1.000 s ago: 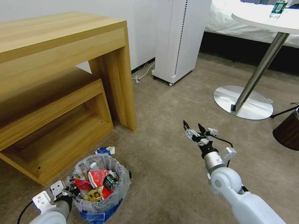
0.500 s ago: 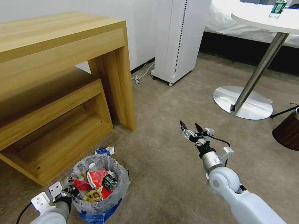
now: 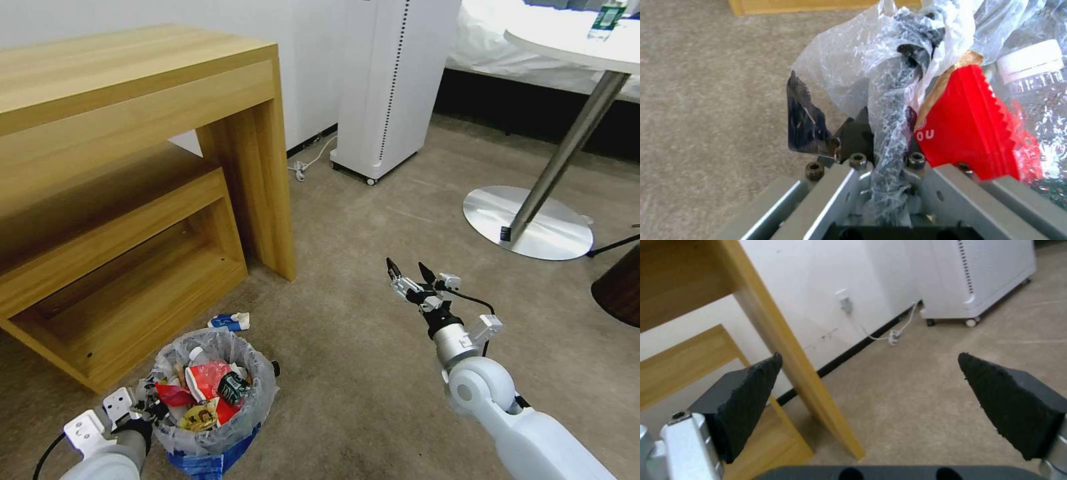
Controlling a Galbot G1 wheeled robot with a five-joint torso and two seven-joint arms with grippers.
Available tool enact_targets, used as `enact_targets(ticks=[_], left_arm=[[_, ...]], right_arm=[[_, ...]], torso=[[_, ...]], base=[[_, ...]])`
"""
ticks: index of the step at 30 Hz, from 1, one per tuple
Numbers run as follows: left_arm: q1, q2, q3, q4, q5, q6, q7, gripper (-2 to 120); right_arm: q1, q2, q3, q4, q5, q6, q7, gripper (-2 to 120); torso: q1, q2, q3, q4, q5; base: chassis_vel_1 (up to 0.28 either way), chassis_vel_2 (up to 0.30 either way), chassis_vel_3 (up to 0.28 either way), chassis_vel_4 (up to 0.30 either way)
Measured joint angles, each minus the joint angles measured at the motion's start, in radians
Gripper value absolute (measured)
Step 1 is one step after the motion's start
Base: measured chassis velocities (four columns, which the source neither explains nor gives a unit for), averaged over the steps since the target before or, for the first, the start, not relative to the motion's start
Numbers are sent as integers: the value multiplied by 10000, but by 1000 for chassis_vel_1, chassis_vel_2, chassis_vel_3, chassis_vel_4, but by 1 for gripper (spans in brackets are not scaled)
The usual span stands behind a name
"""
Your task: Pick up the trash bin and place the garbage on the floor into it.
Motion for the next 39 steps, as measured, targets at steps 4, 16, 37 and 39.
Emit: enact_targets(ticks=[4,16,37,39], left_arm=[[2,17,-28,-33,-58,0,-31,0],[-42,23,-38,-34,-150,-1,-81,0],[-247,201,-25,161,-395,9,-228,0],[-285,247,-24,179,-457,9,-267,0]], right_arm=[[34,1,-21,1,1,0,-4,100],[87,-22,-34,-53,52,0,-21,100],[124,30,-99,-160,87,66,-95,100],[132,42,-98,-178,87,83,-105,100]], torso=[[0,0,0,0,0],[0,0,0,0,0],[0,-1,0,0,0],[0,0,0,0,0]], base=[[47,49,56,66],[46,45,57,56],[50,43,47,43],[29,15,17,19]])
